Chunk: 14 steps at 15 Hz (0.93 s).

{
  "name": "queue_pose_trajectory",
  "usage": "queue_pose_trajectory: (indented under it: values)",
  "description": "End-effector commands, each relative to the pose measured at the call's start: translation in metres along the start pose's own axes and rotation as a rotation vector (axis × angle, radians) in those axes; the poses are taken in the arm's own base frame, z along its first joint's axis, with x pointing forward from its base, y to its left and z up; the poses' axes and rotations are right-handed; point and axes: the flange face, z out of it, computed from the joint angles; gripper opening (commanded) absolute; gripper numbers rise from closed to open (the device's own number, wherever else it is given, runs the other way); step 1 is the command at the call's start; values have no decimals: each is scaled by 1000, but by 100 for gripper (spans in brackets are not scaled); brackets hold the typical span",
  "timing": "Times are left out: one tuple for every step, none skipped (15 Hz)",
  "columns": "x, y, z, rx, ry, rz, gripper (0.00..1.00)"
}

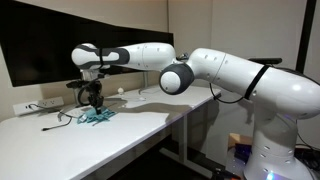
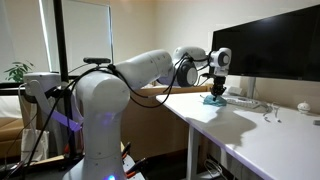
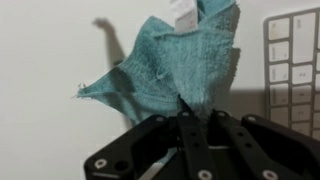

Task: Use the blue towel to wipe the desk

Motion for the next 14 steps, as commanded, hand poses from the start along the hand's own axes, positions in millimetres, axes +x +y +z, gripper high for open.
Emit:
queue_pose_trajectory:
  values:
    - [24, -2, -11, -18, -12, 80, 7]
    - [30, -3, -11, -18, -14, 91, 7]
    - [36, -5, -12, -17, -14, 105, 7]
    - [43, -7, -13, -17, -15, 118, 7]
    - [50, -8, -13, -15, -16, 130, 7]
    - [57, -10, -14, -15, -16, 140, 7]
    - [65, -12, -16, -12, -17, 151, 7]
    - [74, -14, -16, -9, -20, 160, 7]
    - [82, -15, -17, -6, -23, 167, 7]
    - [90, -17, -18, -3, -29, 177, 7]
    - [97, -19, -19, 3, -34, 187, 7]
    - [105, -21, -20, 8, -35, 199, 7]
    - [112, -22, -22, 13, -37, 216, 7]
    - [119, -23, -23, 14, -52, 224, 7]
